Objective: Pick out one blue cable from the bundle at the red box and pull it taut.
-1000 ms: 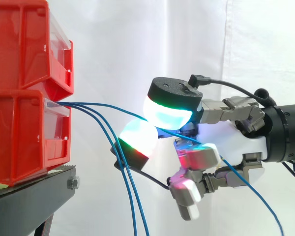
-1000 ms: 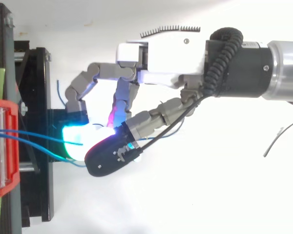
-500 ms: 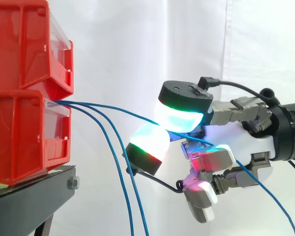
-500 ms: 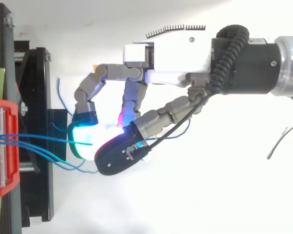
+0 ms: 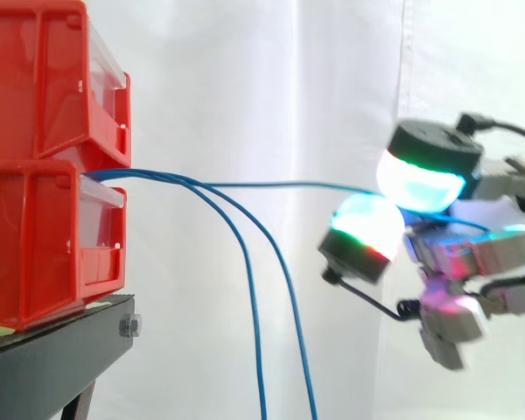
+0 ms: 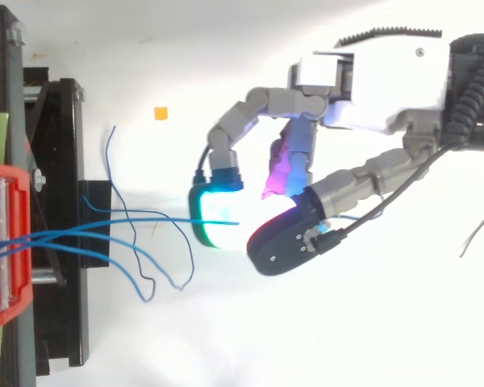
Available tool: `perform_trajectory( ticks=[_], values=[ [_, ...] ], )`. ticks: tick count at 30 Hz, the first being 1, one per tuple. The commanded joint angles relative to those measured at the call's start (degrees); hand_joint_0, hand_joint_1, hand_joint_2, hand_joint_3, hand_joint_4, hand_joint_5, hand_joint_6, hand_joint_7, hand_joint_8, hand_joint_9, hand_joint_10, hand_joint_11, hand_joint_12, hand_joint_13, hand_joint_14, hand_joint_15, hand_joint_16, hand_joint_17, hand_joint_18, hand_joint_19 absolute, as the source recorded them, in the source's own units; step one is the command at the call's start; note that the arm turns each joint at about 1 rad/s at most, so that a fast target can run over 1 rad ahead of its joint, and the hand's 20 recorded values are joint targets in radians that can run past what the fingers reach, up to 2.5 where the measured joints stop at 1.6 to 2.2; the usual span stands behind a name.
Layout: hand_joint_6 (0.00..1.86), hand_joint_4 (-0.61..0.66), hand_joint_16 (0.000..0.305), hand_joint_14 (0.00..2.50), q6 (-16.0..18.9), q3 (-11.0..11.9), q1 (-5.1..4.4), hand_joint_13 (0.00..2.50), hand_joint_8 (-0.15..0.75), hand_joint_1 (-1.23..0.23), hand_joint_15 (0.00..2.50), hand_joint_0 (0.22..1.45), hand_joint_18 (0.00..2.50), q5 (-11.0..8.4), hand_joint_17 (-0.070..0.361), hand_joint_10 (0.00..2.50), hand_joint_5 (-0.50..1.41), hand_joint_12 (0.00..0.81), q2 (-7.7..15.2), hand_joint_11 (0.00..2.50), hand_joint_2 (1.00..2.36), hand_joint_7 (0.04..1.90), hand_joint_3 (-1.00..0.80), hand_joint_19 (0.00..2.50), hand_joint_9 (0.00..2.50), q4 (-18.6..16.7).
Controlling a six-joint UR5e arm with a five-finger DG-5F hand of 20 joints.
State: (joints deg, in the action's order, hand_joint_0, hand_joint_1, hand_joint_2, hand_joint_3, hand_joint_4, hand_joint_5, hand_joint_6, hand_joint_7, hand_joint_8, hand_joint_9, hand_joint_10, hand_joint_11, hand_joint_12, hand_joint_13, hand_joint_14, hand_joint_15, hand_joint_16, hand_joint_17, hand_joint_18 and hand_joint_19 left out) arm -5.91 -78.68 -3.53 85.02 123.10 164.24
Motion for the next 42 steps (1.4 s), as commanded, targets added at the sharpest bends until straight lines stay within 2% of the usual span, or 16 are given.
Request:
perform_trajectory(
  ticks=[1, 4, 6, 12, 20, 42],
  values=[
    [0.9, -0.12, 0.056, 0.02, 0.1, -2.0, -0.16, 1.2, 0.249, -0.8, 0.69, 0.59, 0.95, -0.47, 0.126, 0.03, -0.02, 0.386, -0.4, 0.97, 1.02, 1.0, -0.03, 0.7, 1.61, 0.2],
    [0.9, -0.12, 0.056, 0.02, 0.1, -2.0, -0.25, 1.19, 0.261, -0.79, 0.69, 0.59, 0.94, -0.47, 0.126, 0.03, -0.02, 0.385, -0.5, 0.92, 1.02, 1.0, -0.04, 0.7, 1.58, 0.3],
    [0.9, -0.12, 0.056, 0.03, 0.0, -2.0, -0.78, 1.19, 0.26, -0.79, 0.69, 0.59, 0.95, -0.21, 0.126, 0.03, -0.02, 0.385, -0.4, 0.88, 1.02, 1.0, -0.04, 0.7, 1.56, 0.4],
    [0.9, -0.12, 0.056, 0.03, 0.0, -2.0, -1.22, 1.19, 0.262, -0.79, 0.68, 0.59, 0.94, -0.12, 0.127, 0.03, -0.02, 0.39, -0.4, 0.84, 1.02, 1.0, -0.04, 0.71, 1.54, -0.2],
    [0.9, -0.12, 0.057, 0.02, -0.2, -2.0, -1.22, 1.18, 0.267, -0.78, 0.68, 0.59, 0.94, -0.29, 0.128, 0.03, -0.02, 0.39, -0.4, 0.85, 1.02, 0.99, -0.04, 0.71, 1.53, -2.2],
    [0.9, -0.12, 0.058, 0.03, -0.2, -2.0, -1.22, 1.19, 0.272, -0.78, 0.69, 0.59, 0.95, -0.38, 0.13, 0.03, -0.02, 0.388, -0.4, 0.81, 1.02, 0.98, -0.05, 0.71, 1.54, -2.0]
  ],
)
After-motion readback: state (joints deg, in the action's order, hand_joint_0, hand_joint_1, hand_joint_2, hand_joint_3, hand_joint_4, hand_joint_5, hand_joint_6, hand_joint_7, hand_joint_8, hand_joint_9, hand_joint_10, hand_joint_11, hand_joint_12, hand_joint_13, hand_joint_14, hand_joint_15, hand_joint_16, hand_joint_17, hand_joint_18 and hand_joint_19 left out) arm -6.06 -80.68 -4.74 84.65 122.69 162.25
